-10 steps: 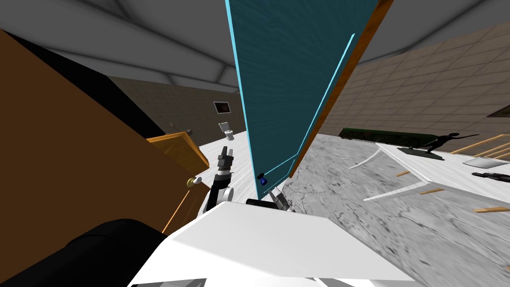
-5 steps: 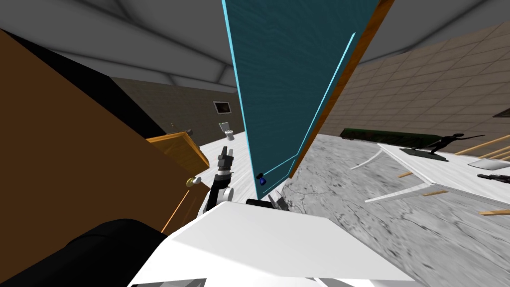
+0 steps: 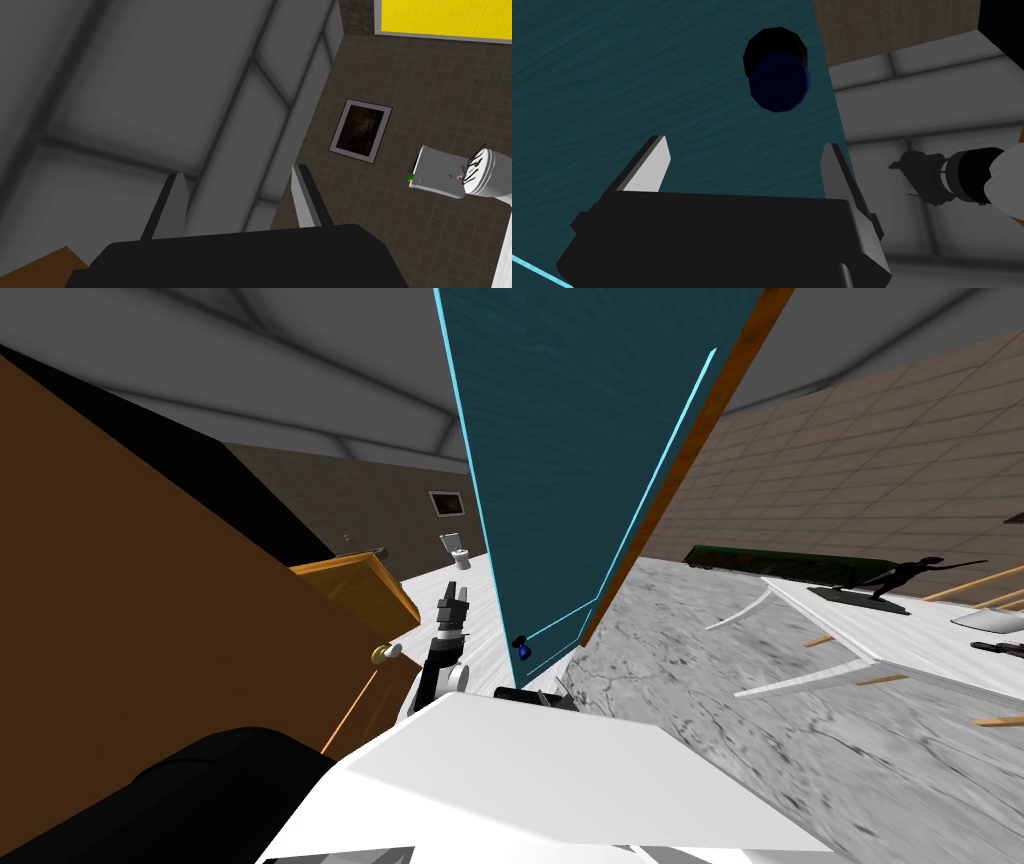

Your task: Push the door open

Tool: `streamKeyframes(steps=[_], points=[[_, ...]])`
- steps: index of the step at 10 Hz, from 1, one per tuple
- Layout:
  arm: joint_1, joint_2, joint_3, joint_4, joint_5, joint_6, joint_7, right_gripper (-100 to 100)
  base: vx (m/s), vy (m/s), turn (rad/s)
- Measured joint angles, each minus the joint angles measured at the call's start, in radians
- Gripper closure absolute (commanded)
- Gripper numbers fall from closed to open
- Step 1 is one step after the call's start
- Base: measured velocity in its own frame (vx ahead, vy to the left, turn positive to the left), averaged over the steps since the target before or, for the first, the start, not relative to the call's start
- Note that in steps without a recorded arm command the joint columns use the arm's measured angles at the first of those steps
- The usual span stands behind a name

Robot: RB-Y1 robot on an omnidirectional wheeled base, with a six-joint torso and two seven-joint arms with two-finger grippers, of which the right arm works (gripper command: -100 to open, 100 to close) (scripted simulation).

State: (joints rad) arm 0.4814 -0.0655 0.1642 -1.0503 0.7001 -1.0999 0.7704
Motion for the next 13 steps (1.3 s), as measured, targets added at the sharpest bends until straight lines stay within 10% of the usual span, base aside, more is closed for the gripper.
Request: streamKeyframes(steps=[13], points=[[0.187,0.019,0.013,-0.098,0.026,-0.066,0.325,-100,0.011,-0.016,0.01]])
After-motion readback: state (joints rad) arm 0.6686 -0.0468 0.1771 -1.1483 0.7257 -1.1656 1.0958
